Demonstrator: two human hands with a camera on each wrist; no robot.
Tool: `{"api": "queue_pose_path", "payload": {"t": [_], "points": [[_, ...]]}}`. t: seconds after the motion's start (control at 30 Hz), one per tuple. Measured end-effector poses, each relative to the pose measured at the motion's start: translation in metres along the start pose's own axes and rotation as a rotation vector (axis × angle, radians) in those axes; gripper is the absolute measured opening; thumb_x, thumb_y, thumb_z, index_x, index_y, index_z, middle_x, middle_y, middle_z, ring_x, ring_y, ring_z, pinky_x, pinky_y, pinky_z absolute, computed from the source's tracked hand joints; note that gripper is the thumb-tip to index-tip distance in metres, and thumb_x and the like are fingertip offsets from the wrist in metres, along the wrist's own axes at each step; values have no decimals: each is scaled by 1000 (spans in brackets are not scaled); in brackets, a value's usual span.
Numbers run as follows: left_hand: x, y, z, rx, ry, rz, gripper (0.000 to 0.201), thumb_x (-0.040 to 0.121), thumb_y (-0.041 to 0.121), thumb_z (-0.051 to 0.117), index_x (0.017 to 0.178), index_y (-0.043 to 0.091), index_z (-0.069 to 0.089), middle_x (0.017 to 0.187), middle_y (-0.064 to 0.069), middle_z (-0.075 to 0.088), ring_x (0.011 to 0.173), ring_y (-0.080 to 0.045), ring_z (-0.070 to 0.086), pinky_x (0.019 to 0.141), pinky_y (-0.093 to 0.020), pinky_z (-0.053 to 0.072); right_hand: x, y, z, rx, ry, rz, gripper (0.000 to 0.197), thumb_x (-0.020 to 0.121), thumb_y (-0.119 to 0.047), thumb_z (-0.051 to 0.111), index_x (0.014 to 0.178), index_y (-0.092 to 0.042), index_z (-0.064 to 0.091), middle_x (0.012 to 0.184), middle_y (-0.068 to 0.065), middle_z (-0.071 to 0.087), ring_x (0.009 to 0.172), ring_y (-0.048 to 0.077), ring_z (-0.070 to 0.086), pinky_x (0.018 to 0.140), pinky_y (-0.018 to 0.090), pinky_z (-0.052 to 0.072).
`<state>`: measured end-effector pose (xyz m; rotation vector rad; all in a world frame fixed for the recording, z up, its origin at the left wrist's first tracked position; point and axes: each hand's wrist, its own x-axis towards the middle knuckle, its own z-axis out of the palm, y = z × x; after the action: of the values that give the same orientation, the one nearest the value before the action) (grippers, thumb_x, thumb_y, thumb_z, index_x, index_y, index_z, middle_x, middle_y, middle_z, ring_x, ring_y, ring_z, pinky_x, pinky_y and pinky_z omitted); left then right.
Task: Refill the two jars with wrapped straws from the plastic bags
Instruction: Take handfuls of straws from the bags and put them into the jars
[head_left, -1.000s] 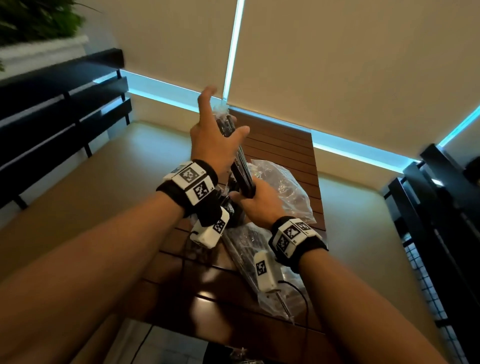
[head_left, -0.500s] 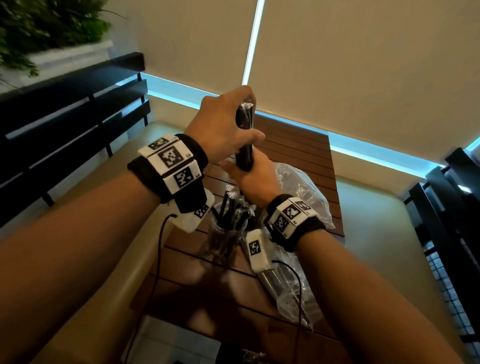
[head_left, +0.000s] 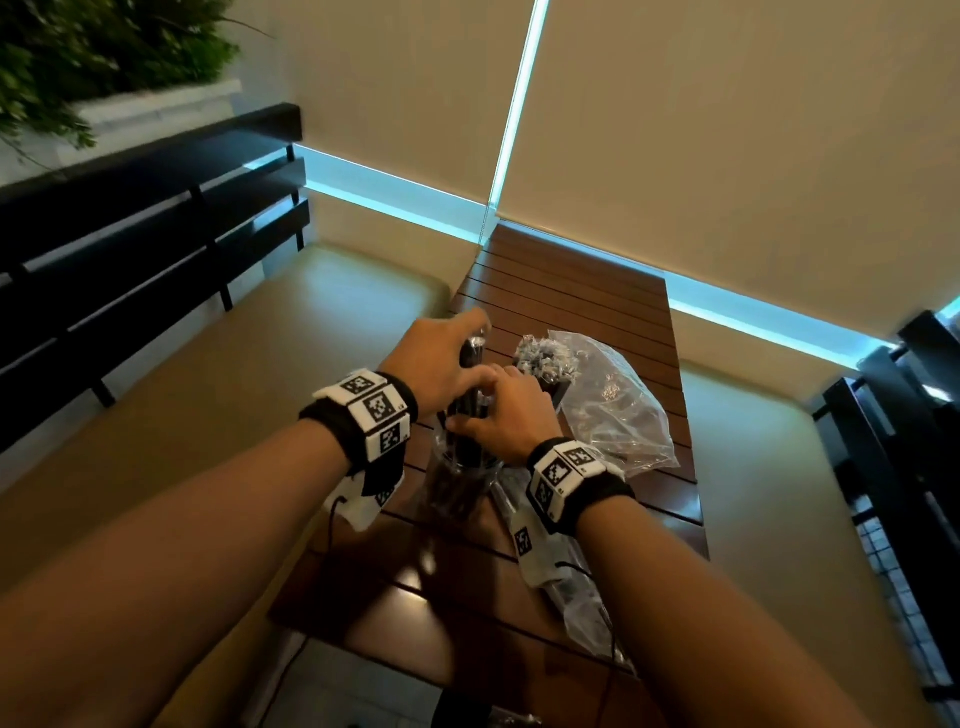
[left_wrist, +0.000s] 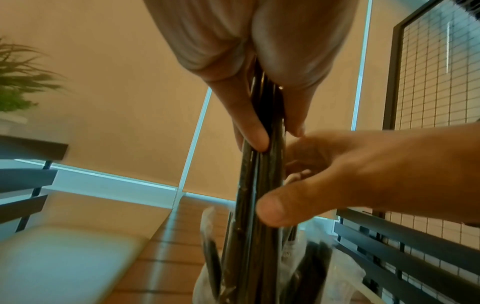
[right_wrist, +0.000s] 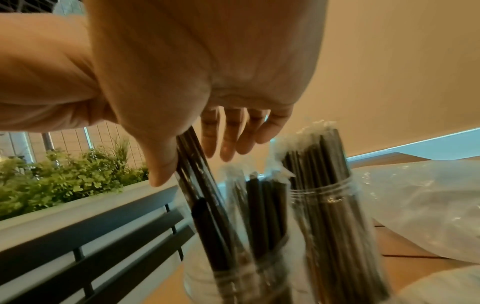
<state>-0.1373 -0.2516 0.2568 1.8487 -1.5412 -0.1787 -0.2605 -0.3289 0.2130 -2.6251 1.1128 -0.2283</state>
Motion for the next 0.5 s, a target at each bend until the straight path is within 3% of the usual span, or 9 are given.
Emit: {"api": "queue_pose_path", "payload": {"t": [0.17, 0.23, 0.33, 0.4, 0.5], "points": [[-7, -16, 36, -1, -64, -13, 35, 80, 29, 79, 103, 18, 56, 85, 1, 63, 76, -19, 60, 66, -26, 43, -20, 20, 3, -84, 75, 40, 69, 67, -55, 73, 125, -27, 47, 125, 3, 47, 115, 27, 44, 94, 44, 45], [-11, -21, 52, 90, -164, 25, 34, 83, 31, 75, 107, 18, 55, 97, -4, 66, 88, -26, 63, 72, -32, 48, -24, 24, 7, -58, 102, 56, 75, 66, -53, 74, 130, -27, 43, 127, 3, 44, 115, 27, 43, 94, 43, 46], [-21, -32, 73, 367, -350, 57, 39, 92, 38, 61, 124, 19, 50, 120, -5, 53, 107, -30, 57, 82, -41, 50, -30, 30, 11, -5, 74, 100, 90, 65, -51, 78, 138, -26, 32, 133, 5, 38, 120, 29, 42, 97, 44, 46], [-27, -42, 78, 427, -333, 83, 54, 88, 44, 62, 133, 20, 42, 127, -6, 46, 112, -29, 51, 87, -44, 50, -33, 35, 15, 49, 43, 133, 100, 64, -49, 81, 144, -24, 25, 136, 6, 36, 124, 30, 42, 99, 45, 46], [-26, -54, 71, 443, -190, 166, 93, 68, 63, 71, 142, 25, 30, 132, -8, 40, 111, -28, 47, 88, -46, 47, -33, 41, 19, 172, -41, 196, 107, 66, -42, 85, 147, -24, 17, 142, 8, 35, 129, 30, 45, 100, 44, 47]]}}
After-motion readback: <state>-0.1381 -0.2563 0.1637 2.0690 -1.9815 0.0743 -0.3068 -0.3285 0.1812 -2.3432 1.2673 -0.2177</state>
